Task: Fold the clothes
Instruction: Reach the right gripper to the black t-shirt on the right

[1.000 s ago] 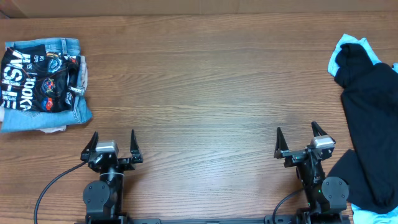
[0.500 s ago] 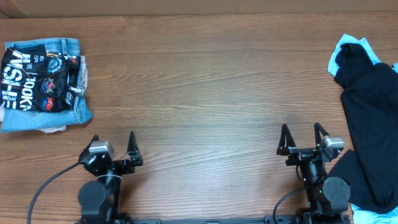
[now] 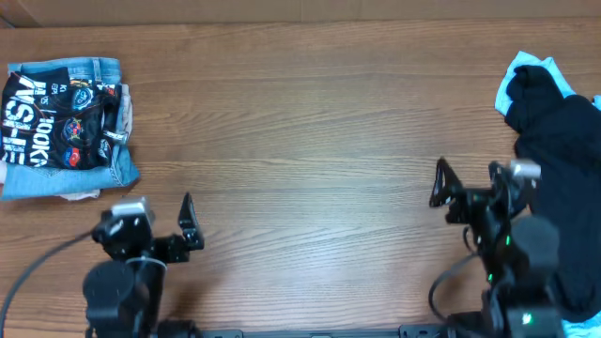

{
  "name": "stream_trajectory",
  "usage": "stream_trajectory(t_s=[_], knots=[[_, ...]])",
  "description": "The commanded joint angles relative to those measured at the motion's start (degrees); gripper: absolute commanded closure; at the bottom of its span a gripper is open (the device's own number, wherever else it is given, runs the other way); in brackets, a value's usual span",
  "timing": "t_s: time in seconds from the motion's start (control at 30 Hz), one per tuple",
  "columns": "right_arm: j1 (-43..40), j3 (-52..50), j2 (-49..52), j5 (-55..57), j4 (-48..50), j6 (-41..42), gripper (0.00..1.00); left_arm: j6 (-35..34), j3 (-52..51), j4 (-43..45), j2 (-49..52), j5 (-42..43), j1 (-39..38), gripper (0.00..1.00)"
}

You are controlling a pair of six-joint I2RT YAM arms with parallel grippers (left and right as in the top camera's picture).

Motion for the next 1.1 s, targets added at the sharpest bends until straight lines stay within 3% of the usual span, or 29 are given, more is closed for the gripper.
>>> stream_trajectory(t_s=[0.0,0.23,0.47,0.77,1.07], knots=[[-0.63,8.85,9.86,0.72,-3.41,-2.84,0.00,1.36,6.19,-3.19,7.19,0.68,-0.37,0.00],[-5.40,26.49,30.27,-4.39,-12.02,-7.23,0.00,1.16,18.16,-14.60,21.33,0.79,-0.37,0.00],[-16.74,34.84,45.00,-3.48,-9.20,-16.13,0.00,1.18,24.76,-16.52,27.47,6.71,-0.37,0.00],[-34.64,39.71,61.81,-3.43,-4.39,-16.13,0.00,1.18,24.76,-16.24,27.45,6.67,-0.39,0.00],[-40.44,39.69,69.33,-3.15,4.50,-19.96,0.00,1.16,24.76,-16.24,27.47,6.69,-0.39,0.00]])
